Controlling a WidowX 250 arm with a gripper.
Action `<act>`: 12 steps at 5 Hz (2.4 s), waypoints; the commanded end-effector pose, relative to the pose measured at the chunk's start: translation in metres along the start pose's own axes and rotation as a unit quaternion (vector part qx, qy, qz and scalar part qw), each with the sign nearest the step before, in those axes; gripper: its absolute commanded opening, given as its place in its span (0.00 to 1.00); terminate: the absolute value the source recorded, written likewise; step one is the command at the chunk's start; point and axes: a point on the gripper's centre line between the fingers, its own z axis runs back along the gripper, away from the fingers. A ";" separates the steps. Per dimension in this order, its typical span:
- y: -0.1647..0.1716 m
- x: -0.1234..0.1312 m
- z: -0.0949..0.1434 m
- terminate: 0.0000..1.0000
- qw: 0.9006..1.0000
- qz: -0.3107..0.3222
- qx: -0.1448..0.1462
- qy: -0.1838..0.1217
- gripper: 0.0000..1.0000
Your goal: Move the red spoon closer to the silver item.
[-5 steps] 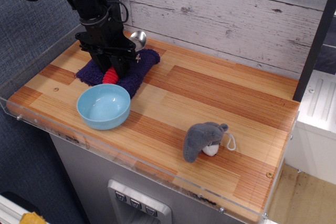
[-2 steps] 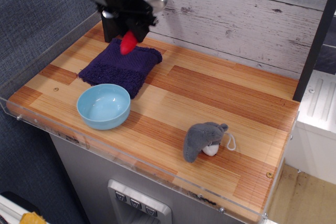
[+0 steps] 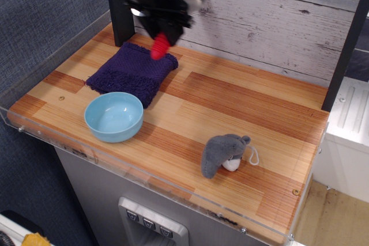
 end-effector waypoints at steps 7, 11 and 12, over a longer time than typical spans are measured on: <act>-0.060 -0.061 -0.044 0.00 0.983 -0.142 -0.066 0.100 0.00; -0.054 -0.053 -0.035 0.00 0.985 -0.129 -0.052 0.100 1.00; -0.058 -0.038 -0.018 0.00 0.986 -0.144 -0.050 0.066 1.00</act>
